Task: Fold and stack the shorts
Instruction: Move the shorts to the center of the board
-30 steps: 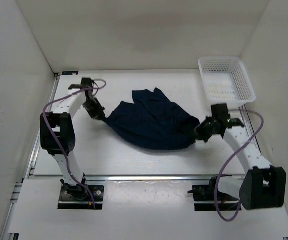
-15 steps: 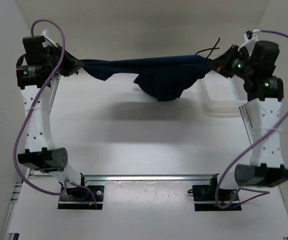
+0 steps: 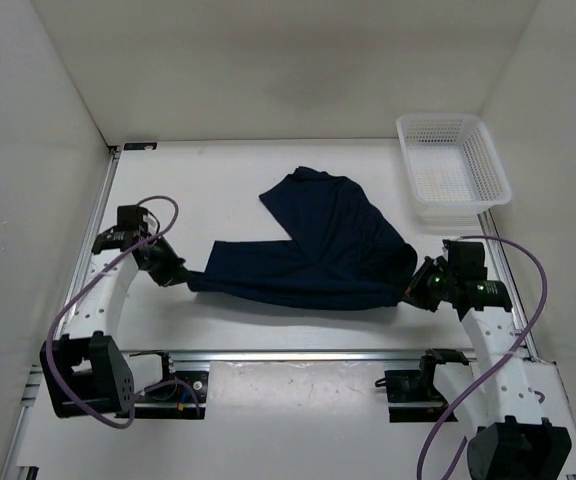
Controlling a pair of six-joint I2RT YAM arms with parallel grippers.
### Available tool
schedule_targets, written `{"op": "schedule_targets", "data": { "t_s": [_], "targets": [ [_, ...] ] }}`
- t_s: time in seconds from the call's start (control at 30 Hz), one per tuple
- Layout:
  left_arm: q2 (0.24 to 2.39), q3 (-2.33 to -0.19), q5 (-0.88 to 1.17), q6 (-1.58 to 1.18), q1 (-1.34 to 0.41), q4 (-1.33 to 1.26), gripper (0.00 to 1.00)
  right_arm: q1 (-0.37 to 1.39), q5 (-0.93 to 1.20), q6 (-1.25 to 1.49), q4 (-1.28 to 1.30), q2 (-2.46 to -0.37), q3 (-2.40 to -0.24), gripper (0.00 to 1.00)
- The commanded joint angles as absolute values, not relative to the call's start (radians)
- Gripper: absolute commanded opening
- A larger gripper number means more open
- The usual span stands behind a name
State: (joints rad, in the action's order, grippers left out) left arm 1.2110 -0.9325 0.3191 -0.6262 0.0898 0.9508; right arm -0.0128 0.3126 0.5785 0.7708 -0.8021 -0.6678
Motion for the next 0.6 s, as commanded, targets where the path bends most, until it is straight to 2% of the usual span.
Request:
{"op": "schedule_targets", "data": {
  "t_s": [0.0,0.3,0.57],
  "targets": [
    [1.077,-0.901,0.249,-0.604,0.098,0.905,0.10,-0.014,0.265,0.620,0.788,-0.736,-0.660,0.00],
    [0.925,-0.900,0.193,-0.637,0.098,1.037,0.10,-0.014,0.193,0.601,0.954,-0.735,-0.715,0.00],
    [0.765,-1.077,0.046,-0.664,0.078,1.304,0.10,-0.014,0.196,0.592,1.069,-0.634,-0.764,0.00]
  ]
}}
